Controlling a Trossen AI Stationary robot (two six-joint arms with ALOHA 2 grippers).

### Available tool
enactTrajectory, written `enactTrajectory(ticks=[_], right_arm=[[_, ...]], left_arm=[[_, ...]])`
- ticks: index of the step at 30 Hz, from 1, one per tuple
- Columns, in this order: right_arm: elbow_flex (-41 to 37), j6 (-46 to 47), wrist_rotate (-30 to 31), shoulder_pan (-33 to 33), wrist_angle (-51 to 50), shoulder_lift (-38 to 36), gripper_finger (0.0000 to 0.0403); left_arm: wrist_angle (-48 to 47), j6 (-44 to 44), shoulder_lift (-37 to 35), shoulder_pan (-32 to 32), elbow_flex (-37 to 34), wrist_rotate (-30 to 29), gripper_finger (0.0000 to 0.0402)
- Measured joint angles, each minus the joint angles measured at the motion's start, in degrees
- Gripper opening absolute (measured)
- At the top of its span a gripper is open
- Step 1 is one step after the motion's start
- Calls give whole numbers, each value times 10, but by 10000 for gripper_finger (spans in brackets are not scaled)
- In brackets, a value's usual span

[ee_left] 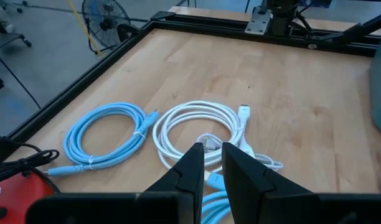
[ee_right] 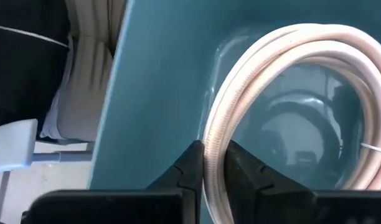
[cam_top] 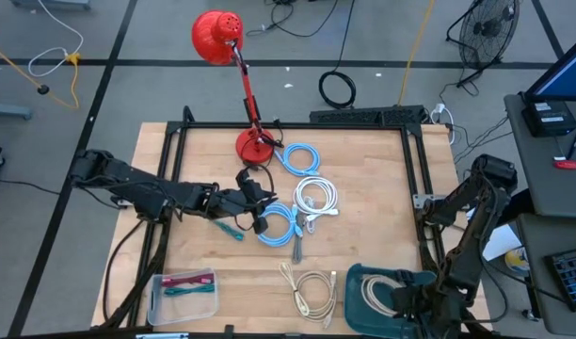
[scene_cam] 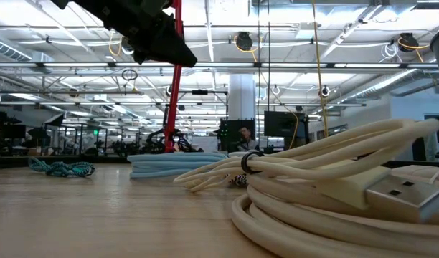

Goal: Pick & Place USB Port
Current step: Put the top brown charger cable into the blue bin, then put the brown charger cable into the blue bin

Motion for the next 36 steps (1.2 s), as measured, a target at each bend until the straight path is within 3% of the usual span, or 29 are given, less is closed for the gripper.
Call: enactTrajectory(ticks=[20,26,36], right_arm=[[-1,-9,-10,-29,-7,-49,134],[-1,-120,51,-82,-19,-105,130],[-1,-397,224,-194,-23,-230,128]], left_arm=[[12,6,0,0,0,21,60],[12,4,0,0,0,21,60],[11,-8,0,-13,0,21,60]])
